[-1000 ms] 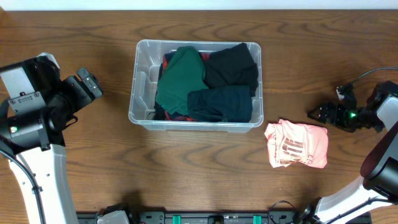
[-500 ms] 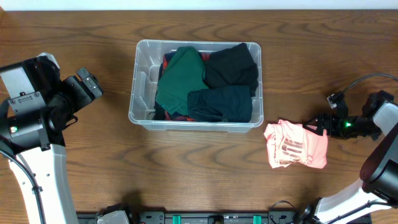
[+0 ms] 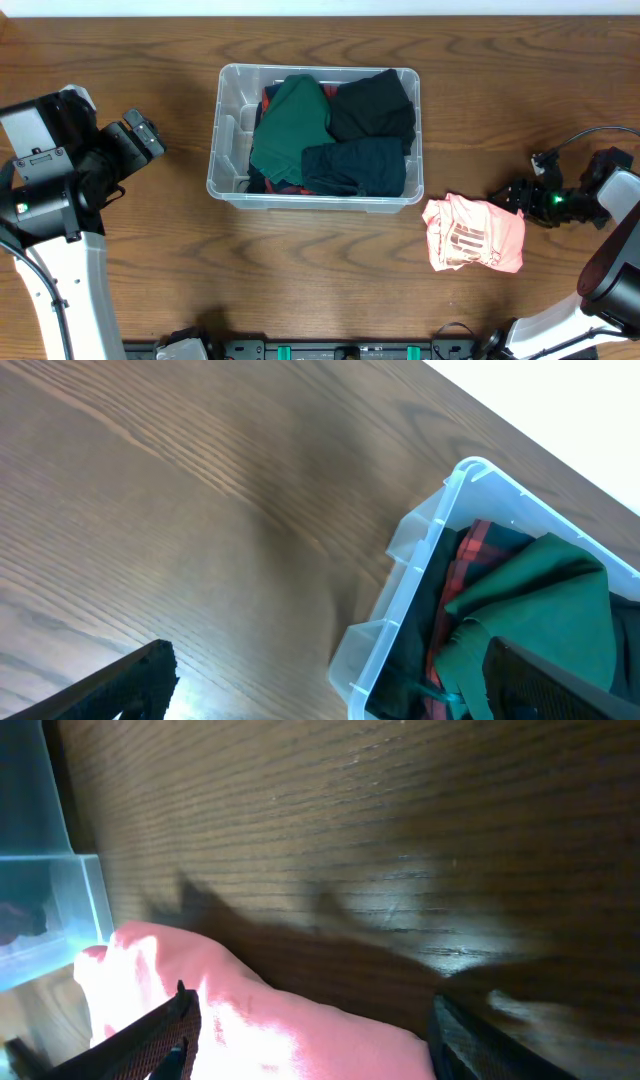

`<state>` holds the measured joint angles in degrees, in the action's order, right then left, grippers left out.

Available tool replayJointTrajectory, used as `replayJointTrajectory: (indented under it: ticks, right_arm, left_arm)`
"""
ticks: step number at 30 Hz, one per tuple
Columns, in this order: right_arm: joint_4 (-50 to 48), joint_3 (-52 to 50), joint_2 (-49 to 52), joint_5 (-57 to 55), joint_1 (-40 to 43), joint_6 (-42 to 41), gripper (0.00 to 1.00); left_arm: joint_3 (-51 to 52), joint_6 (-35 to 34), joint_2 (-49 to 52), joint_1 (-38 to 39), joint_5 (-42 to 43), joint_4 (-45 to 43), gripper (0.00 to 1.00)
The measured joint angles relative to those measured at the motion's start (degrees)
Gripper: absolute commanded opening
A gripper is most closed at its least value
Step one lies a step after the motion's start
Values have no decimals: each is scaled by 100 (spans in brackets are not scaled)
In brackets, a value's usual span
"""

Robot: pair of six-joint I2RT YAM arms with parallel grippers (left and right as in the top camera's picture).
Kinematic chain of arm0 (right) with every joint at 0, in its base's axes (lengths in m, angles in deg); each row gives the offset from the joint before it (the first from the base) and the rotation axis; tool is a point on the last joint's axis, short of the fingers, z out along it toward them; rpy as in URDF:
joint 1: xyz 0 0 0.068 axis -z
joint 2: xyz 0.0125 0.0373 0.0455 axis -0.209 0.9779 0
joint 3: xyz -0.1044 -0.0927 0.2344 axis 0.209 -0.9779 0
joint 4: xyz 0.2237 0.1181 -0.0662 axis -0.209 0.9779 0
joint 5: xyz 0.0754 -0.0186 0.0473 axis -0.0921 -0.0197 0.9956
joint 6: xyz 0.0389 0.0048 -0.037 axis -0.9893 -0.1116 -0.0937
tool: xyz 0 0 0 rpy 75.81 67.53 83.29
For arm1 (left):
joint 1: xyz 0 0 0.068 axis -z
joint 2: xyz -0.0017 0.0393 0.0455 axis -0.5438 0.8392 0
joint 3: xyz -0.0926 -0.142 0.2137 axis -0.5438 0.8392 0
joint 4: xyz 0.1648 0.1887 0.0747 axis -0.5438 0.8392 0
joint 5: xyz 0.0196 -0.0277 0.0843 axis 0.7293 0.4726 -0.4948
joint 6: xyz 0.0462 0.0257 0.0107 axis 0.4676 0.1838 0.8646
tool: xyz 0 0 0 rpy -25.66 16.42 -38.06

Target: Pack container

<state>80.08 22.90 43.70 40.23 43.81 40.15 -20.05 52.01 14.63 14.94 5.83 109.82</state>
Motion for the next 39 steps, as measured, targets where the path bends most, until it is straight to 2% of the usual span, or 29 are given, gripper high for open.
replayJointTrajectory:
  ticks: [2,4,5,16,25,30,35,39]
  right_arm:
    - [59,-9,-15,-11,0,-210,77]
    - [129,-33,-39,-13,0,-505,94]
    - [190,-55,-61,28,2,-699,95]
    - [-33,-144,-131,-22,7,-2166,71]
    - [-195,299,-162,-424,-4,-2455,65]
    - [-186,778,-885,-667,-129,-2452,61]
    - [553,1097,-2046,-739,-627,-2472,56]
    - [1580,1088,-2323,-811,-1314,-2518,49]
  left_arm:
    - [0,0,0,0,0,0,98]
    - [0,0,0,0,-2,2,98]
    - [0,0,0,0,0,0,98]
    - [0,0,0,0,-2,2,98]
    - [0,0,0,0,0,0,98]
    - [0,0,0,0,0,0,98]
    - [0,0,0,0,-2,0,98]
    - [0,0,0,0,-2,0,98]
